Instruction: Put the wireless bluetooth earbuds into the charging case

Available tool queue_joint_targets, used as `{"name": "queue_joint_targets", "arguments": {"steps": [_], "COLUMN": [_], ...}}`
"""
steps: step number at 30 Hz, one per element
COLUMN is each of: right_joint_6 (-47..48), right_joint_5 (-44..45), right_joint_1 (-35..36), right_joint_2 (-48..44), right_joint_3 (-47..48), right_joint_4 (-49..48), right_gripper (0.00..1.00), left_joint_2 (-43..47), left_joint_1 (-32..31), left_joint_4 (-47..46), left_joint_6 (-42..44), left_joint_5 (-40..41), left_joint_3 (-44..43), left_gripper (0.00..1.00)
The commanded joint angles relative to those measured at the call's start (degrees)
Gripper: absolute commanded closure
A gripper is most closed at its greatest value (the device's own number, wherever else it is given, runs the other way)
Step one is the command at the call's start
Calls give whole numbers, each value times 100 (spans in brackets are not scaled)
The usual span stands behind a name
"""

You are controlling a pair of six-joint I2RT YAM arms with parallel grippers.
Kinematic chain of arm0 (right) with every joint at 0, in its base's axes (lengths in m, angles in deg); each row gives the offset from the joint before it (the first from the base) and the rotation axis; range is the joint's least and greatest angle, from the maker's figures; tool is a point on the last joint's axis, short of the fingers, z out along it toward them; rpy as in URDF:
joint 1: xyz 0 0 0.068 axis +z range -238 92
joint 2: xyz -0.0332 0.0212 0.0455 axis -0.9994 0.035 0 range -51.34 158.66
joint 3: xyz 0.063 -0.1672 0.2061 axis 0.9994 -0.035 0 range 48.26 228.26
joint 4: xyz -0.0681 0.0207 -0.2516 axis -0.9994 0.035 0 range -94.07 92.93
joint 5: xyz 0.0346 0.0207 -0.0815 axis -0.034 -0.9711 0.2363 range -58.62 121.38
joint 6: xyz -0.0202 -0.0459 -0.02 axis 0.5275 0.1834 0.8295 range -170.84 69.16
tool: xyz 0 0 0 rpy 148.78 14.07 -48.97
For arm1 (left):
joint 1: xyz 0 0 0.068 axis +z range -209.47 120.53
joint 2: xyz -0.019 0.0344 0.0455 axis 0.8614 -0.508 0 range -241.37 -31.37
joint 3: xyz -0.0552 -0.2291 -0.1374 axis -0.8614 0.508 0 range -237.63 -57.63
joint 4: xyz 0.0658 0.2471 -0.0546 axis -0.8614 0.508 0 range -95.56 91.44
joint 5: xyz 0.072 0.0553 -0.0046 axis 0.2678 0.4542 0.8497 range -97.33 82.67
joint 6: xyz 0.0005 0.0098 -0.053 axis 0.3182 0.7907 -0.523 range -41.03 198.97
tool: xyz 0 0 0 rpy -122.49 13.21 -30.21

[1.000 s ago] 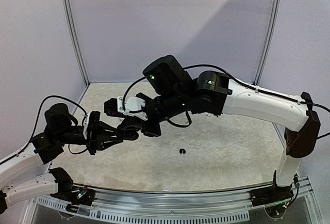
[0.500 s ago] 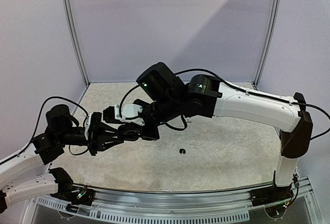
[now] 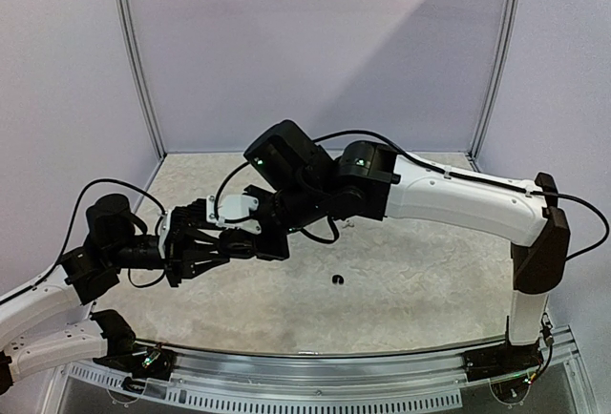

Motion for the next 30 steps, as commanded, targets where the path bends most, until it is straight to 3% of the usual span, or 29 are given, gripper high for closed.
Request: {"name": "queue_joint_targets", "arguments": {"steps": [1, 8, 15, 23, 30], "right_joint_6": [-153, -242, -312, -553, -1782], "right_joint_5": [462, 504, -32, -605, -549], "right_joint_1": [-3, -2, -15, -177, -1084], "right_joint_2": [212, 117, -336, -802, -1271], "right_joint_3": [117, 117, 89, -56, -739], "right_joint_4": [-40, -28, -99, -317, -737], "right_gripper": [85, 75, 66, 64, 62], "left_joint_2": [43, 82, 120, 139, 189], "left_joint_1": [-128, -128, -123, -110, -43], "left_joint_4": [-285, -321, -330, -355, -400], "left_joint_6": [6, -186, -665, -979, -1286], "left_joint_5": [-191, -43, 169, 295, 423], "left_joint_3": [52, 133, 329, 436, 459], "left_gripper": [100, 100, 100, 100, 100]}}
